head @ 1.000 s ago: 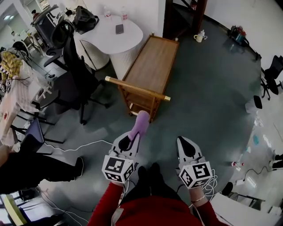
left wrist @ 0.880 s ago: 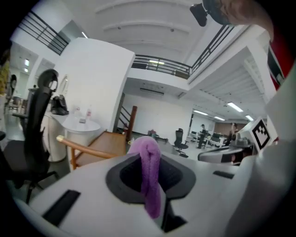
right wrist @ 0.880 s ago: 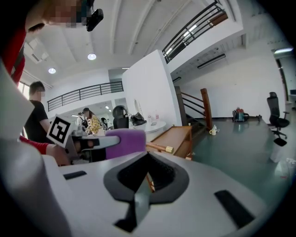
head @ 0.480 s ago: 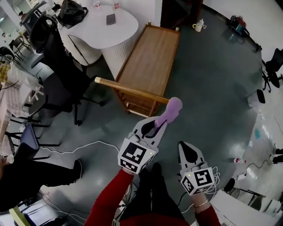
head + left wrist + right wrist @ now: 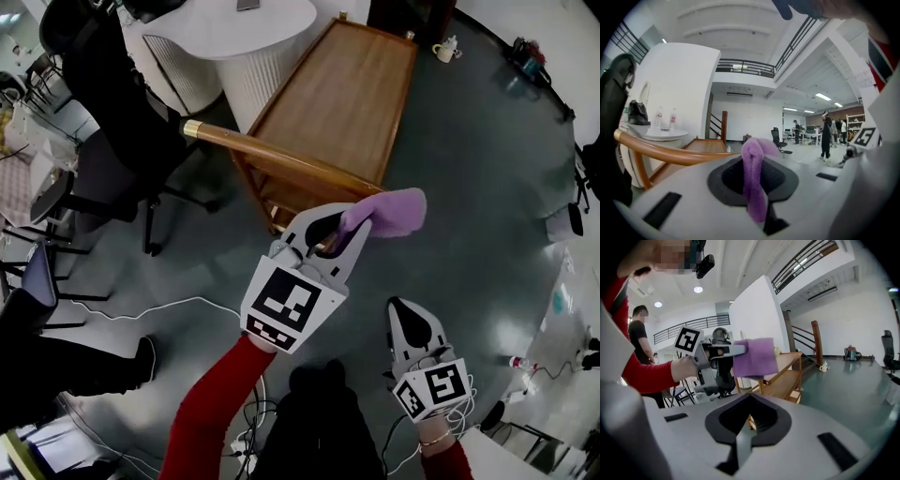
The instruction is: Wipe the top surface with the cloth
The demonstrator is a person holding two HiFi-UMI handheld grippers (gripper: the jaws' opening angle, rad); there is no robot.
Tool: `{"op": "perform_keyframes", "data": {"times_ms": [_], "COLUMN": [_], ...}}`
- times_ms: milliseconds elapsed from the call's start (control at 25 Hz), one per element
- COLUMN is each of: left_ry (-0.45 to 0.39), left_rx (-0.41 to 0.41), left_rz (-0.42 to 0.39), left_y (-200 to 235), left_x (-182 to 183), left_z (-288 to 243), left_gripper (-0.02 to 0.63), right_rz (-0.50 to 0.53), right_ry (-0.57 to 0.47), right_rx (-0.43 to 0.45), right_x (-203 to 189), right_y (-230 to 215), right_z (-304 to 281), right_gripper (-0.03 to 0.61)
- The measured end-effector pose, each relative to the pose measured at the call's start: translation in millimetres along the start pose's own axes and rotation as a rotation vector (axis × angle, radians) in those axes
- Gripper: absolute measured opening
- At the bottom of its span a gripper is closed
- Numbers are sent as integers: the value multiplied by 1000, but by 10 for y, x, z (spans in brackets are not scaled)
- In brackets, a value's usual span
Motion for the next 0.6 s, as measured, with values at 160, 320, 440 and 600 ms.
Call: {"op": "perform_keyframes", "data": {"times_ms": [160,320,440,600], "left_ry": [-65,-69,-73,-82], "left_rx": [130,305,444,600], "left_rz": [-11,8,54,118], "left_y": [512,1085,1515,1976], "left_x": [-2,40,33,-13], "left_z": [142,462,770,1162], "left_gripper": [52,52,52,52], "right_rz": [23,28,27,37], "right_ry": [6,17,19,25], "right_rx": [18,26,32,56], "right_x": [-229,-249,-222,-183], "right_y": [-11,-9,-10,63], "right_z": [-301,-419,-467,-510], "right_gripper": [11,11,11,11]}}
Point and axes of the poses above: the fingertips, and each gripper's own axes: z backward along the fingers, y to its left, x out of its top, the point moved 6 cm from there along z, backward along the fingers, and after that the axes turned 1 degree about z, right-handed, at the moved point
